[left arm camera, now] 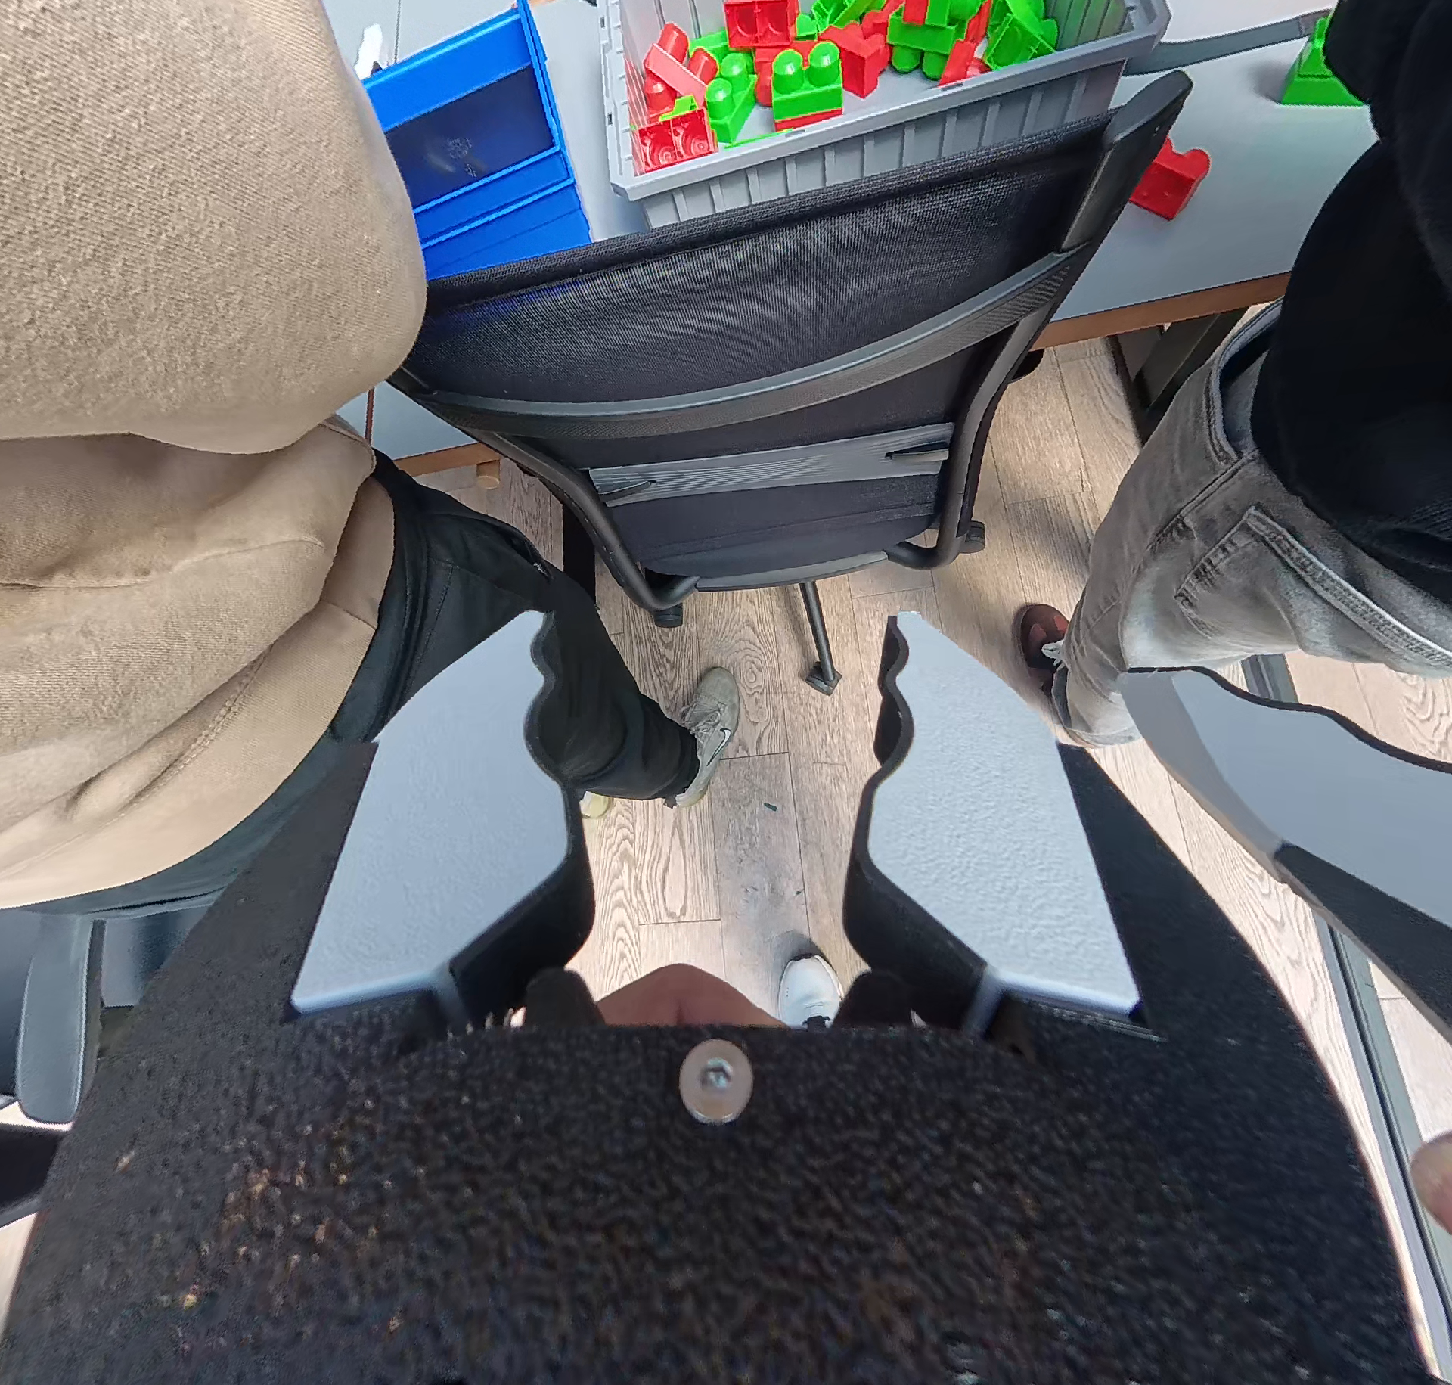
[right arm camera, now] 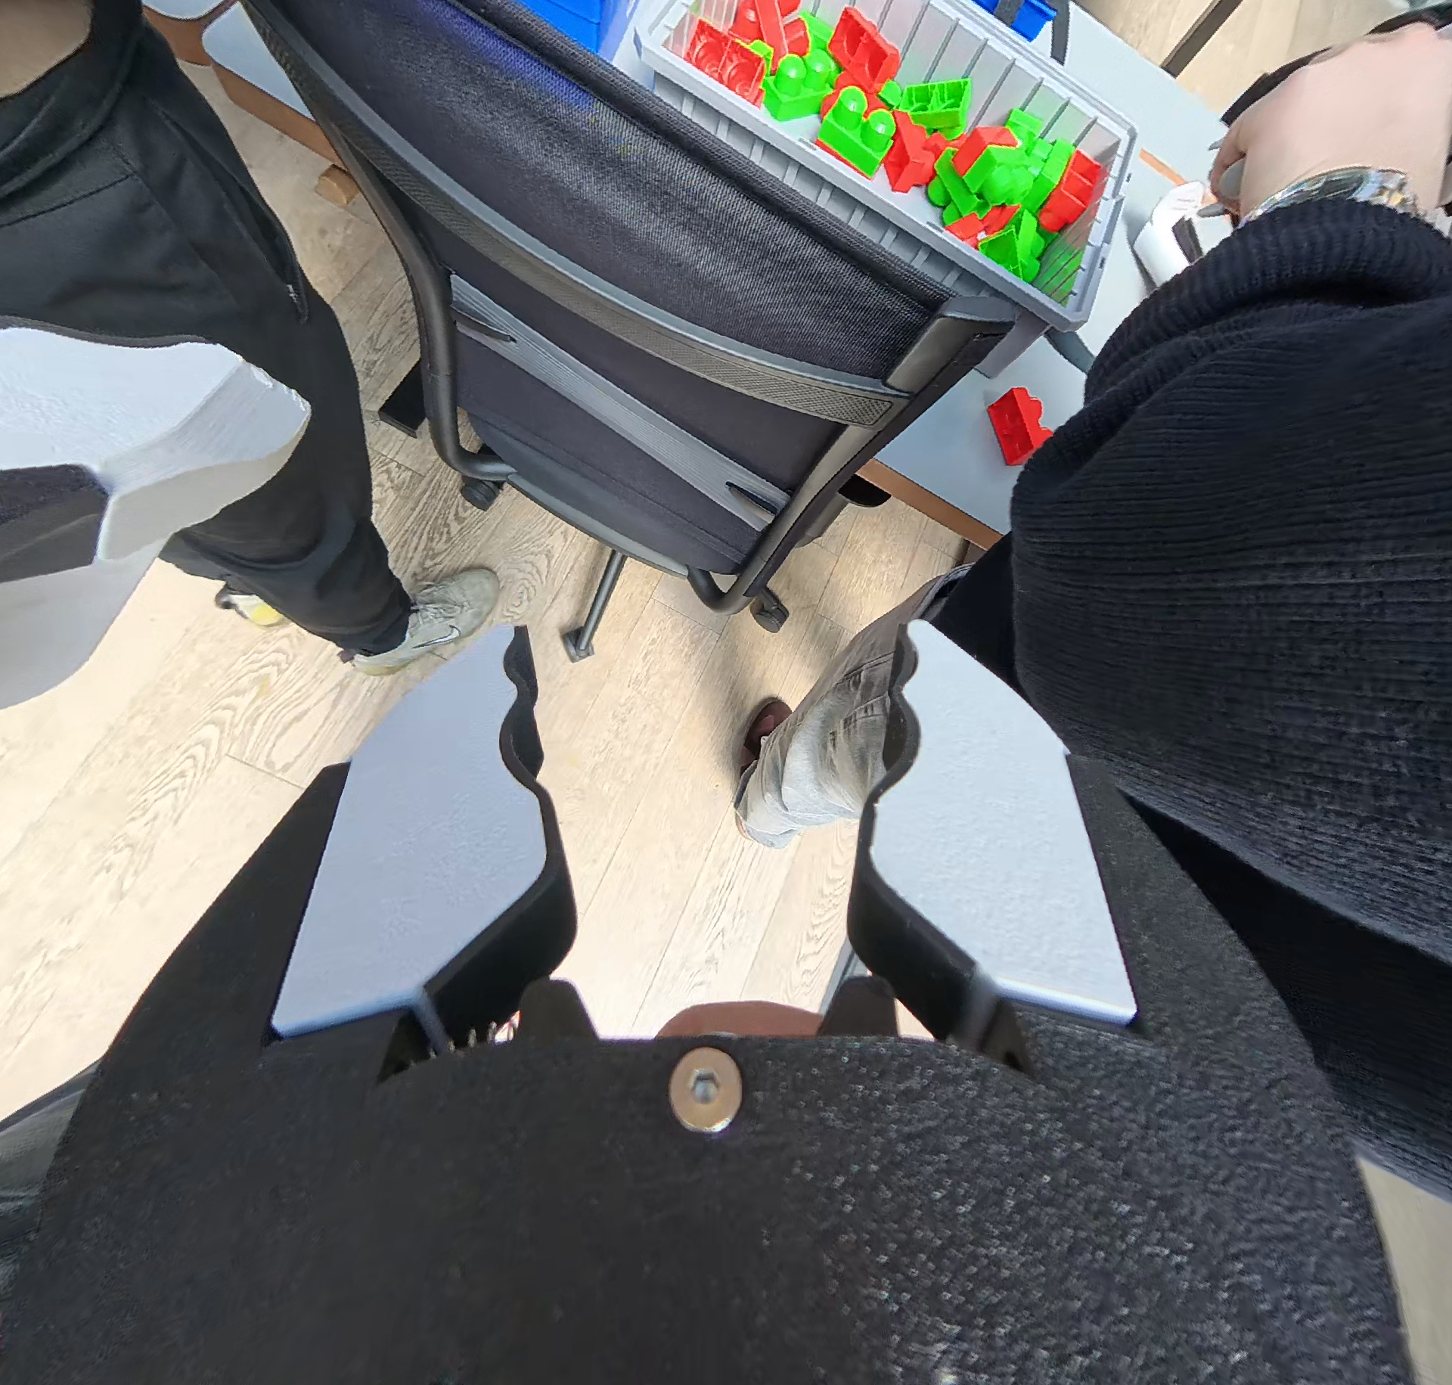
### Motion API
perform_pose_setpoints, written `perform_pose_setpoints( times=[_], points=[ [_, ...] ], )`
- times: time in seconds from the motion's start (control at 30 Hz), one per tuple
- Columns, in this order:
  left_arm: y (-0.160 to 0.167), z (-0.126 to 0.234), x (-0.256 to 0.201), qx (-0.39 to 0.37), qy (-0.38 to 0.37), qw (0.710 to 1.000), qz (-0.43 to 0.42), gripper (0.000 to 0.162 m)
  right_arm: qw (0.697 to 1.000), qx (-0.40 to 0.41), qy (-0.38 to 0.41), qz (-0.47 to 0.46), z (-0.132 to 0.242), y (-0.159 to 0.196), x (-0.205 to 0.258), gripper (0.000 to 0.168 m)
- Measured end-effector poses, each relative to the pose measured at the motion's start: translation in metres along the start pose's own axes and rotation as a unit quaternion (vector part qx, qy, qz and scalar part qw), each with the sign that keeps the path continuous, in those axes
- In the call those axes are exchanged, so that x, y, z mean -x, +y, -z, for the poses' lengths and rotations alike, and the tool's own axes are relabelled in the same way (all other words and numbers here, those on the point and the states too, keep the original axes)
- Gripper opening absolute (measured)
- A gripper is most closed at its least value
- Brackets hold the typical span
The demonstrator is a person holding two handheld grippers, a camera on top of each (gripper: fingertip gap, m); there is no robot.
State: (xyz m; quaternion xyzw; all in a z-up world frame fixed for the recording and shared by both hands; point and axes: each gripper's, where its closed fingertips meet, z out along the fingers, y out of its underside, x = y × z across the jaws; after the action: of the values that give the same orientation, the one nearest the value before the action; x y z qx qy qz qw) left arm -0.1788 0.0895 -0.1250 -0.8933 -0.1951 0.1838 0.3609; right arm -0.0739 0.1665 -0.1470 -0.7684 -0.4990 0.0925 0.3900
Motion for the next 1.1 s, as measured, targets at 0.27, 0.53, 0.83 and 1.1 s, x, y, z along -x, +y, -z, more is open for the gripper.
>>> perform_pose_setpoints(
  times=[0.27, 0.53, 0.83, 1.1],
  points=[
    [0.026, -0.009, 0.0, 0.038, -0.003, 0.999, 0.001, 0.079, 0.998, 0.022, -0.049, -0.017, -0.01, 0.02, 0.022, 0.08],
    [0.031, -0.009, 0.0, 0.04, -0.003, 0.999, -0.002, 0.08, 0.994, 0.014, -0.092, -0.058, -0.009, 0.021, 0.039, 0.078],
    [0.027, -0.002, -0.01, 0.029, 0.002, 1.0, -0.008, 0.081, 0.997, 0.072, 0.036, -0.016, -0.019, 0.041, 0.003, 0.078],
    [0.027, -0.001, -0.032, 0.026, 0.014, 0.999, -0.015, 0.084, 0.987, 0.073, 0.145, 0.015, -0.026, 0.04, -0.02, 0.071]
  ],
)
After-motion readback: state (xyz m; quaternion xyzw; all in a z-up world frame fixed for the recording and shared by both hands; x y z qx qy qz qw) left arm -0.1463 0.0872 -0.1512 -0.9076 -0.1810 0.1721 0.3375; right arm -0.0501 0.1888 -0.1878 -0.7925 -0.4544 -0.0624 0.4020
